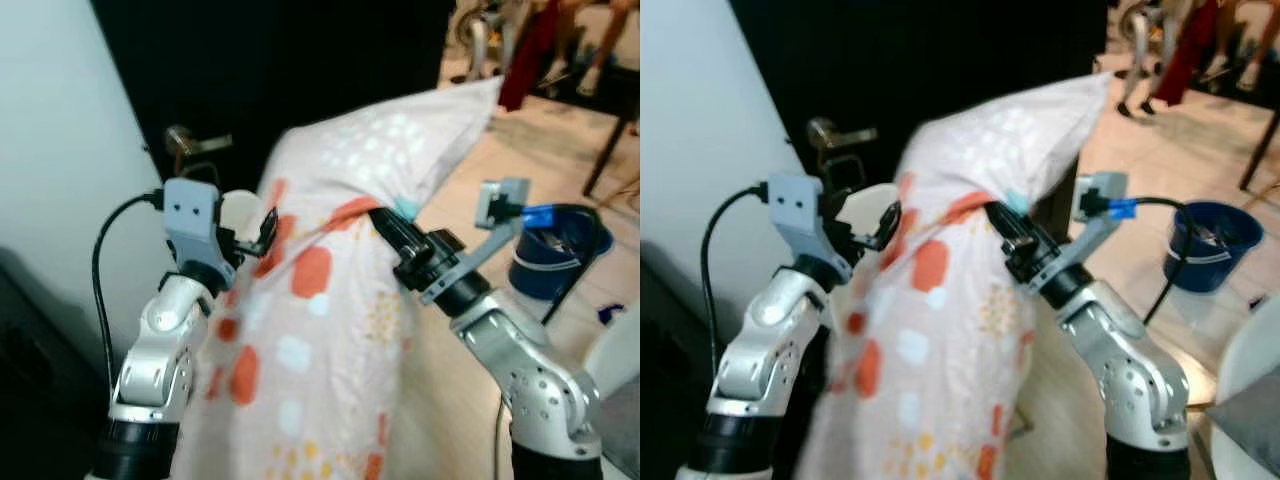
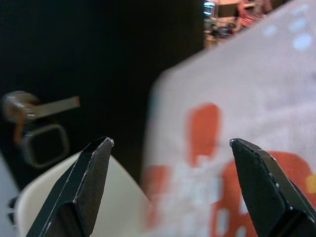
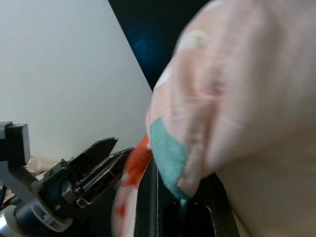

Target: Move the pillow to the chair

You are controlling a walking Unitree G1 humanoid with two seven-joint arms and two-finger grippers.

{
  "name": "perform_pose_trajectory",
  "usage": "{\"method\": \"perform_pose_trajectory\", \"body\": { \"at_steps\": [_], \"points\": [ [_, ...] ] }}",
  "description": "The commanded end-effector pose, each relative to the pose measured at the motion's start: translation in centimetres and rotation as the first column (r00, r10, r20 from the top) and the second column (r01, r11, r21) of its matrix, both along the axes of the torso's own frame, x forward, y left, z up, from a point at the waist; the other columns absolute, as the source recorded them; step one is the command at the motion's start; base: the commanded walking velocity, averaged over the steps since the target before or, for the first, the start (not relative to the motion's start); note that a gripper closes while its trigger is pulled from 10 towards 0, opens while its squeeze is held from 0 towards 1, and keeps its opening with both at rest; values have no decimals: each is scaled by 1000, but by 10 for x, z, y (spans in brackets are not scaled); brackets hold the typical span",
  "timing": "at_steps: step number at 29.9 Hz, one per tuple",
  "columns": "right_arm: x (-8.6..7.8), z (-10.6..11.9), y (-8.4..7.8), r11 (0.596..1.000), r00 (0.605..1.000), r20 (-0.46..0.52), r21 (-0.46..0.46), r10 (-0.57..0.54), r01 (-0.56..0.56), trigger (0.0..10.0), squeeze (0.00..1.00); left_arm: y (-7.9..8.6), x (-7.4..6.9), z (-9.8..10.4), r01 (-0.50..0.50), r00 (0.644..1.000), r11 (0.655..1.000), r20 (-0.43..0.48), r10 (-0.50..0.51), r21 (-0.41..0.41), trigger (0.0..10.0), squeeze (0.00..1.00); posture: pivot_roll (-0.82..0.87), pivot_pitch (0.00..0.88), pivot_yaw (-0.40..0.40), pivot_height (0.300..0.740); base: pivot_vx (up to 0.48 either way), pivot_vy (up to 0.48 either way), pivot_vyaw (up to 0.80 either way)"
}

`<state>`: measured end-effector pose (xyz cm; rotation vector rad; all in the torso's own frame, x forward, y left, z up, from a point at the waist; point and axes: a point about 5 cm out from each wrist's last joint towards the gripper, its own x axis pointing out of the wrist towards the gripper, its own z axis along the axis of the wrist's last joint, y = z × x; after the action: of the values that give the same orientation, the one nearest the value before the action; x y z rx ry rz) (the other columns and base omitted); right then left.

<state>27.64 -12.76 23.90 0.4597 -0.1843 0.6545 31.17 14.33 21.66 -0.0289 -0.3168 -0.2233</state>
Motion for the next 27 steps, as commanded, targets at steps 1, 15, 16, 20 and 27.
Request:
{"method": "perform_pose_trajectory", "body": {
  "at_steps": [1, 15, 16, 20, 27],
  "points": [
    [-4, 6, 13, 999, 998, 23, -15, 51, -51, 10000, 0, 5, -1, -7, -20, 999, 1000, -34, 21, 4, 10000, 0, -98, 8, 39, 730, 364, 0, 0],
    [-11, 0, 28, 986, 988, -18, -63, 151, -151, 10000, 0, 1, -1, -9, -15, 999, 1000, -45, 14, -2, 10000, 0, -100, 9, 38, 730, 363, 0, 0],
    [-11, 3, 29, 986, 987, -13, -37, 159, -160, 10000, 0, 1, -1, -9, -16, 999, 1000, -45, 16, -5, 10000, 0, -100, 9, 38, 730, 368, 0, 0],
    [-5, 22, 15, 934, 984, -21, 319, 178, -162, 10000, 0, 4, 2, -12, -57, 996, 998, -77, 55, -27, 10000, 0, -101, 8, 41, 730, 60, 0, 0],
    [-4, 6, 17, 969, 981, -83, 191, 173, -155, 10000, 0, 2, 2, -15, -55, 995, 998, -88, 53, -25, 10000, 0, -99, 7, 38, 730, 0, 0, 0]
  ]
}}
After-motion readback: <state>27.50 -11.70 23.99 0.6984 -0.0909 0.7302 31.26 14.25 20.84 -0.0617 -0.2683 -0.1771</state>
